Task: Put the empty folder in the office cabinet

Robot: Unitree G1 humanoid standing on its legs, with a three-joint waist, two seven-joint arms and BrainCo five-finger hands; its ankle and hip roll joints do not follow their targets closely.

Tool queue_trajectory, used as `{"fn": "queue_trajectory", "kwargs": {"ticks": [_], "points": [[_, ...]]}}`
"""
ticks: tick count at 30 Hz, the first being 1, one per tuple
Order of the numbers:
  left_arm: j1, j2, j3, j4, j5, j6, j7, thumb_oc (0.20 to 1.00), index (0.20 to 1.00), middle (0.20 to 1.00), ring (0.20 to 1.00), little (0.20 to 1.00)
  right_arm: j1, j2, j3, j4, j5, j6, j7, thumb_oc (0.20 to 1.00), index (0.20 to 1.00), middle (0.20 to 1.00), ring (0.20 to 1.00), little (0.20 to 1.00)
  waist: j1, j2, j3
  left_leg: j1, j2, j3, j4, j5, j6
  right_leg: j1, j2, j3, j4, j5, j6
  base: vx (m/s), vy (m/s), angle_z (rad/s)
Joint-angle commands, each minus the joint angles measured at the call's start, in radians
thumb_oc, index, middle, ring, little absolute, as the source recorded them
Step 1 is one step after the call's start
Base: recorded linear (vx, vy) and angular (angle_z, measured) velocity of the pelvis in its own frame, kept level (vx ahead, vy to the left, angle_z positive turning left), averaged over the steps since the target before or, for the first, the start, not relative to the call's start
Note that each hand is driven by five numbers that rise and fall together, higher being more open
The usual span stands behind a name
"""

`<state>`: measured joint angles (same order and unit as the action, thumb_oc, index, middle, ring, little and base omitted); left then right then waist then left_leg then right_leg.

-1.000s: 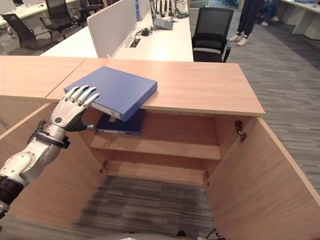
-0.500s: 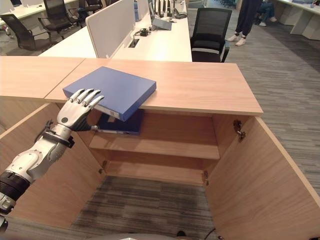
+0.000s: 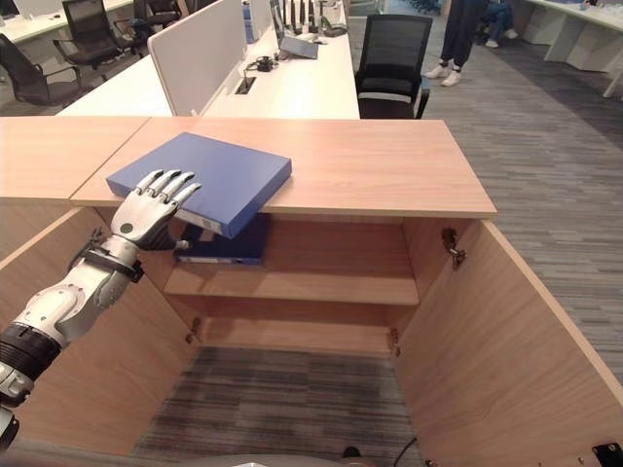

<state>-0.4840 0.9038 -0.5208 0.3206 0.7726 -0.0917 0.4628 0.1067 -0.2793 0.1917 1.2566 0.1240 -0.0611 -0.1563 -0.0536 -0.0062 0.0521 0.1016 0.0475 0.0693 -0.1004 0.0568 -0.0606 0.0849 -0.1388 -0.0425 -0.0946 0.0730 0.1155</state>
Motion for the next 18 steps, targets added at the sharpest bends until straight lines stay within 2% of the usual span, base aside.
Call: {"fn": "queue_trajectory", "kwargs": {"ticks": [1,18], "points": [[-0.235,-0.003,-0.01,0.082,-0.006,0.023,0.024,1.0,1.0,1.0,1.0,1.0,-0.066,-0.05,0.007,0.031,-0.032,-0.007,-0.016,1.0,1.0,1.0,1.0,1.0,-0.008,0.012,0.047,0.051,0.026,-0.033,0.013,-0.119,-0.007,0.06,-0.016,-0.012,0.037,-0.109,0.064,0.0,0.0,0.0],[-0.294,0.005,-0.058,0.167,-0.011,0.042,0.019,1.0,1.0,1.0,1.0,1.0,-0.061,-0.046,-0.003,0.031,-0.021,-0.005,-0.015,1.0,1.0,1.0,1.0,1.0,-0.029,0.005,0.05,0.057,0.019,-0.001,0.013,-0.133,0.002,0.036,-0.024,0.013,0.054,-0.104,0.078,0.01,0.021,-0.05]]}}
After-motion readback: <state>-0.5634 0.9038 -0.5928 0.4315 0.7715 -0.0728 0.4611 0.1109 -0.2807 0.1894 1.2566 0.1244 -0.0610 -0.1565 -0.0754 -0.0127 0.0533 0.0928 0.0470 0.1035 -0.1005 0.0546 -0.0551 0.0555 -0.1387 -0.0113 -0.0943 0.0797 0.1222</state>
